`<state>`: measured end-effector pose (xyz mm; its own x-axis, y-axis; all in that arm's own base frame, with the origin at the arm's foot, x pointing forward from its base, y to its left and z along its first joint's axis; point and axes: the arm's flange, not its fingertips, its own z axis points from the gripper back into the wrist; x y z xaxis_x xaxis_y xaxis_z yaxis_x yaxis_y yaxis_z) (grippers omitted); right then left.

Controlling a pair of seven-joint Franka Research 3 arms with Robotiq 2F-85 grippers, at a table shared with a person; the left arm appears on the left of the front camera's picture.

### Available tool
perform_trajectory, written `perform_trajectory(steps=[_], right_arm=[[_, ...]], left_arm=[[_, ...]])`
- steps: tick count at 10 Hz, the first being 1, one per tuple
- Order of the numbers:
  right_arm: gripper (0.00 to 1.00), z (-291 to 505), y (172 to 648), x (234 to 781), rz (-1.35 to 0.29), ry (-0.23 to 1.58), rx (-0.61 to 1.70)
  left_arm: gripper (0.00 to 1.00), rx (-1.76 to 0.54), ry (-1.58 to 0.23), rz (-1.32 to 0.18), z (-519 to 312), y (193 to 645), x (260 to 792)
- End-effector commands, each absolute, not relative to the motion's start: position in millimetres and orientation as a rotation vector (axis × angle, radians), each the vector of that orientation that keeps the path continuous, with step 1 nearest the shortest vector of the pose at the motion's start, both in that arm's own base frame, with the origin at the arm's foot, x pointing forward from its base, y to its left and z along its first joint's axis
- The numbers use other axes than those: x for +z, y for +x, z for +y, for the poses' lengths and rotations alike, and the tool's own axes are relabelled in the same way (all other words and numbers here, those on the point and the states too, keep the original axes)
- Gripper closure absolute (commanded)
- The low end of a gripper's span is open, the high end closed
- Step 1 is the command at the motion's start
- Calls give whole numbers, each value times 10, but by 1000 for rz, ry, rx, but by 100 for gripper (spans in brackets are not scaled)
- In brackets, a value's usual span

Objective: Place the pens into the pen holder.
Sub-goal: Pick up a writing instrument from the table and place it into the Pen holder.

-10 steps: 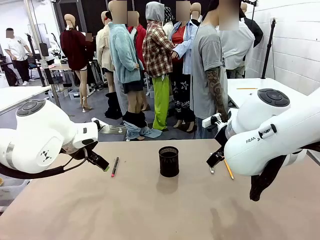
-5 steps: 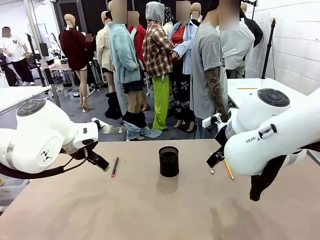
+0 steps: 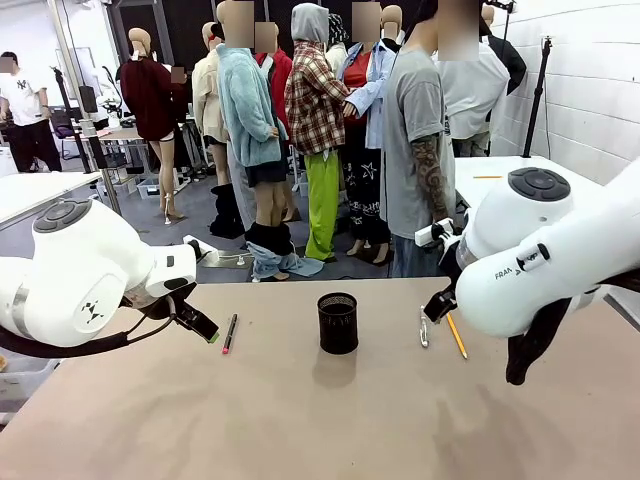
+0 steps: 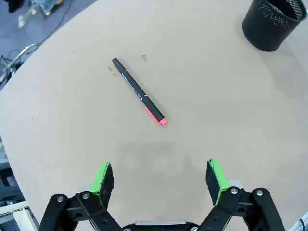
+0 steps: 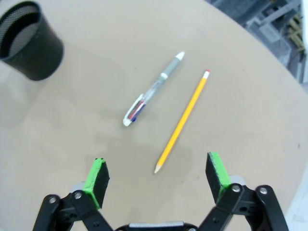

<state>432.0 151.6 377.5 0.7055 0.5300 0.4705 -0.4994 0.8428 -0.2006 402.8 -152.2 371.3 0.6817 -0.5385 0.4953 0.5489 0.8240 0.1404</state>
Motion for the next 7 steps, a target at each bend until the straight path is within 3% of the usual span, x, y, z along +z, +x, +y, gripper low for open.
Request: perform_trajectory(steps=[1, 7], right_arm=[[0, 1816, 4536, 3695, -486, -100, 519], [0, 1739, 5265, 3341, -299, -135, 391]], left_arm=[[0, -607, -21, -549, -1510, 4033, 3714], [0, -607, -21, -549, -1510, 4033, 3714]])
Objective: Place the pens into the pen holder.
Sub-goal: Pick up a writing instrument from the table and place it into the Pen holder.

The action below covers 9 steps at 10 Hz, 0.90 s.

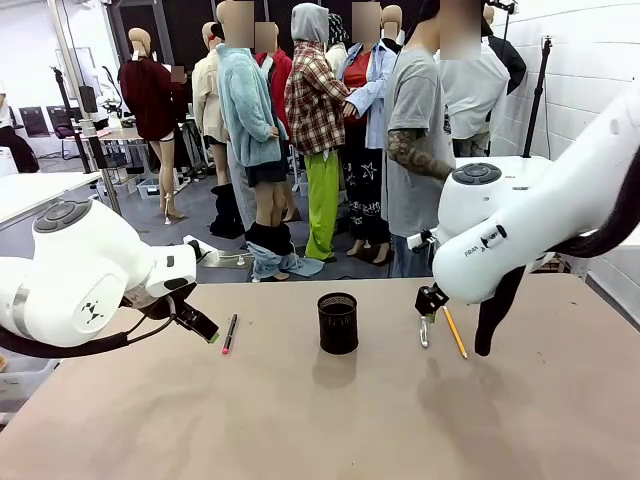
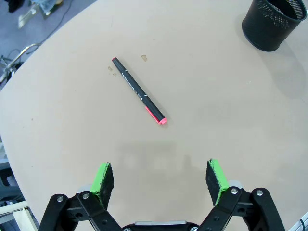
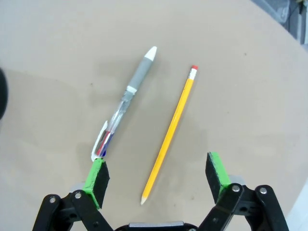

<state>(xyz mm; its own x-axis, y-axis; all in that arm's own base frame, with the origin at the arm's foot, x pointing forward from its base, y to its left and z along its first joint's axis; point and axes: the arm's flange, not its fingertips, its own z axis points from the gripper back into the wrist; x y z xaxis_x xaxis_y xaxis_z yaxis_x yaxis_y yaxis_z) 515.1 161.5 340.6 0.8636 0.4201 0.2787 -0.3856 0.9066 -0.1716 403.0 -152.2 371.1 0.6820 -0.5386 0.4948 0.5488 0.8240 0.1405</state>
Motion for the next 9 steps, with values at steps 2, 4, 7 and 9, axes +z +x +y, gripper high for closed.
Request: perform_trajectory(steps=[2, 4, 7, 9], right_arm=[[0, 1643, 5426, 3180, -255, -154, 323], [0, 1461, 5510, 3130, -228, -110, 232], [0, 1367, 5569, 3077, -202, -49, 182], [0, 1368, 5591, 3045, -175, -45, 193]], left_arm=[[0, -607, -21, -549, -1510, 4033, 3714], [0, -607, -21, -549, -1510, 4033, 3714], [0, -607, -21, -549, -1510, 4033, 3714], [0, -607, -21, -549, -1510, 4033, 3714]])
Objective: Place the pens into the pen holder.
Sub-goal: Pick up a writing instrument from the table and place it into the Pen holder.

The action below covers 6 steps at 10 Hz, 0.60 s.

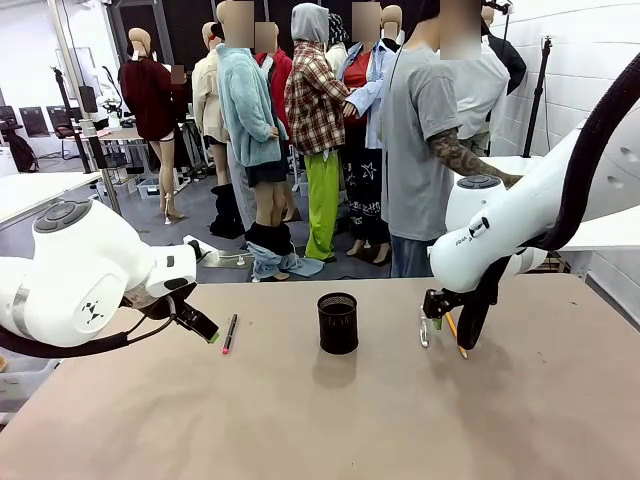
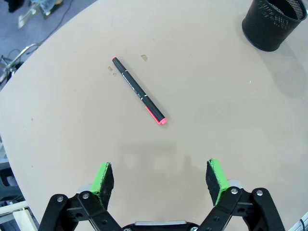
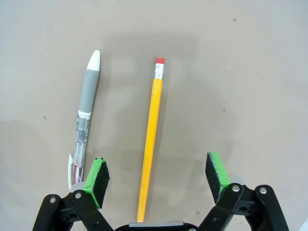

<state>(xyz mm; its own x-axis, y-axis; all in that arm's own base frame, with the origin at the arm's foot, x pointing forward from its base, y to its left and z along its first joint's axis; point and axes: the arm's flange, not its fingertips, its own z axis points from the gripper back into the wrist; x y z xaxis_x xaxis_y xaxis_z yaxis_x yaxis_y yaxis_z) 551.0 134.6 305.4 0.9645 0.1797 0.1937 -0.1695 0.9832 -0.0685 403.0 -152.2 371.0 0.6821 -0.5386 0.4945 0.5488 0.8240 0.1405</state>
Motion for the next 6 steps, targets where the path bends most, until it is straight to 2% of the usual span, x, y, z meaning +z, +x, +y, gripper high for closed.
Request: perform_trajectory(steps=[1, 2, 6], right_arm=[[6, 1370, 5602, 3036, -168, -53, 200], [18, 1377, 5605, 3028, -164, -59, 211], [98, 1406, 5607, 3012, -136, -63, 244]], left_arm=[[0, -607, -21, -549, -1510, 4033, 3714], [0, -607, -21, -549, -1510, 4033, 3714], [0, -607, -21, -549, -1510, 4033, 3714]])
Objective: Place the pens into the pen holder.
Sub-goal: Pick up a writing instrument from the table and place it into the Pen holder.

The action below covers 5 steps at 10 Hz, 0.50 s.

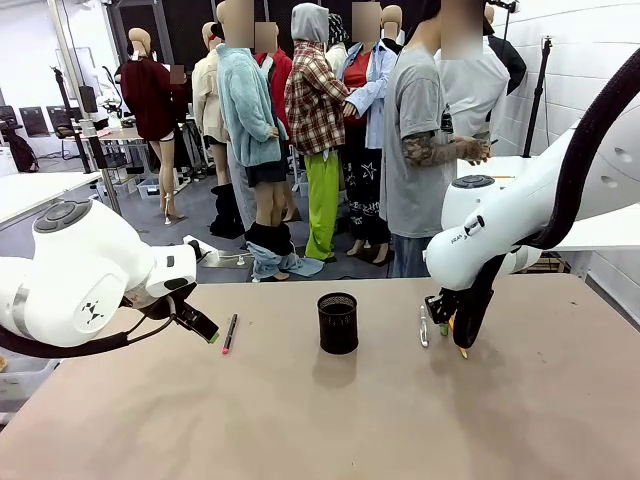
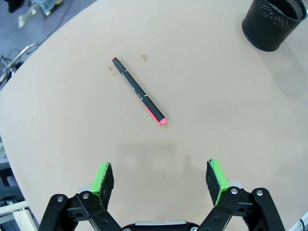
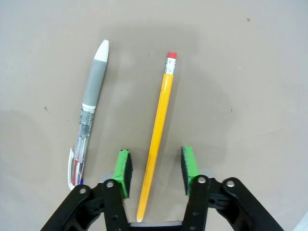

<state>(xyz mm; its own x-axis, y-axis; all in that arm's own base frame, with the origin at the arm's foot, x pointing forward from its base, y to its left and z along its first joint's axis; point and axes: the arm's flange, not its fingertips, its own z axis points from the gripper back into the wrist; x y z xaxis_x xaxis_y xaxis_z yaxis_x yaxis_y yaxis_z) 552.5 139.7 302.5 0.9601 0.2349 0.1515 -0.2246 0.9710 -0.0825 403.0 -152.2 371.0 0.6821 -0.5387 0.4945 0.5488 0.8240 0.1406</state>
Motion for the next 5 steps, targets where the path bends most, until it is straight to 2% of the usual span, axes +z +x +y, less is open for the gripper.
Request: perform_trajectory(steps=[1, 5], right_arm=[[100, 1402, 5612, 2997, -120, -51, 239], [100, 1400, 5630, 2951, -23, -30, 254]], left_arm=[[0, -607, -21, -549, -1510, 4033, 3714], [0, -607, -21, -549, -1510, 4033, 3714]])
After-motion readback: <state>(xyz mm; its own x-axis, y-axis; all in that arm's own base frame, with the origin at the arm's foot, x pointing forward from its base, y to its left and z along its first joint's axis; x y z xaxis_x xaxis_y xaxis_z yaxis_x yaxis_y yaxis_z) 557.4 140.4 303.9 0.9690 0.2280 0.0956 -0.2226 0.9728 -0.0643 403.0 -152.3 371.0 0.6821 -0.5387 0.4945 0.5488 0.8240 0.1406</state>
